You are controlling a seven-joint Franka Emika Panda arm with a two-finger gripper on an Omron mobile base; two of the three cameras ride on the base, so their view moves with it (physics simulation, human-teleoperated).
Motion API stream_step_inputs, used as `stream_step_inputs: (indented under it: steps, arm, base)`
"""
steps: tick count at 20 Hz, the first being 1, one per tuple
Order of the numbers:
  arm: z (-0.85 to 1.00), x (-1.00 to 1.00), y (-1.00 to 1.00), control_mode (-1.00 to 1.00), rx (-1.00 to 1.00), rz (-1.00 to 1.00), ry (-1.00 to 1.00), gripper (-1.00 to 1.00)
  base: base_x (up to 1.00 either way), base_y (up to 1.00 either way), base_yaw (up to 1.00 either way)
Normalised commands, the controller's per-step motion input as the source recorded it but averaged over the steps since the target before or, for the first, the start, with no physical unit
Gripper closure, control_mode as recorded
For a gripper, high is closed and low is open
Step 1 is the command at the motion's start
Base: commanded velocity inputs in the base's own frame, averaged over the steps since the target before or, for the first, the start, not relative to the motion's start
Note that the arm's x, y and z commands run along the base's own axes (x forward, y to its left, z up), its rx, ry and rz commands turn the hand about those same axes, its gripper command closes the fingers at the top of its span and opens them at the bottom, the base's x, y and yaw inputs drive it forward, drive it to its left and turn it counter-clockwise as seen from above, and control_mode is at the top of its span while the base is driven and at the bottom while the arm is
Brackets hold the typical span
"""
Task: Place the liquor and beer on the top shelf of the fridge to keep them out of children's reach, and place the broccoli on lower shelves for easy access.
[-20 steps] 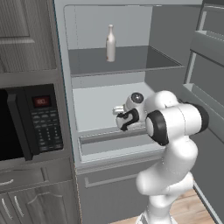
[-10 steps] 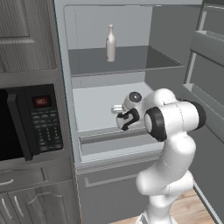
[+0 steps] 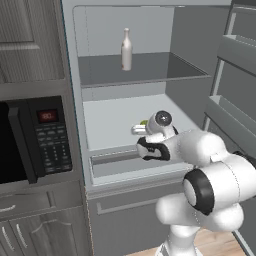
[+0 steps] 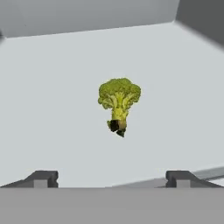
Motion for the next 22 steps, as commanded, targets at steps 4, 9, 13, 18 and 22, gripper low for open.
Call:
stream_step_inputs:
  steps: [4, 9, 13, 18, 22]
  arm:
    - [1.0, -0.88, -0.15, -1.0, 0.0, 0.0, 0.0, -1.0]
    - [0.91, -1.0, 0.0, -1.0, -0.03, 0.0, 0.0, -1.0]
    - [0.71, -1.0, 0.0, -1.0, -0.09, 0.0, 0.01, -1.0]
    - [0.74, -1.0, 0.0, -1.0, -0.07, 0.0, 0.0, -1.0]
    - [0.64, -0.91, 0.0, -1.0, -0.07, 0.0, 0.02, -1.0]
  base:
    - [0.0, 0.0, 0.0]
    - [0.0, 0.0, 0.0]
    - [0.0, 0.0, 0.0]
    - [0.0, 0.0, 0.0]
    - [0.0, 0.0, 0.0]
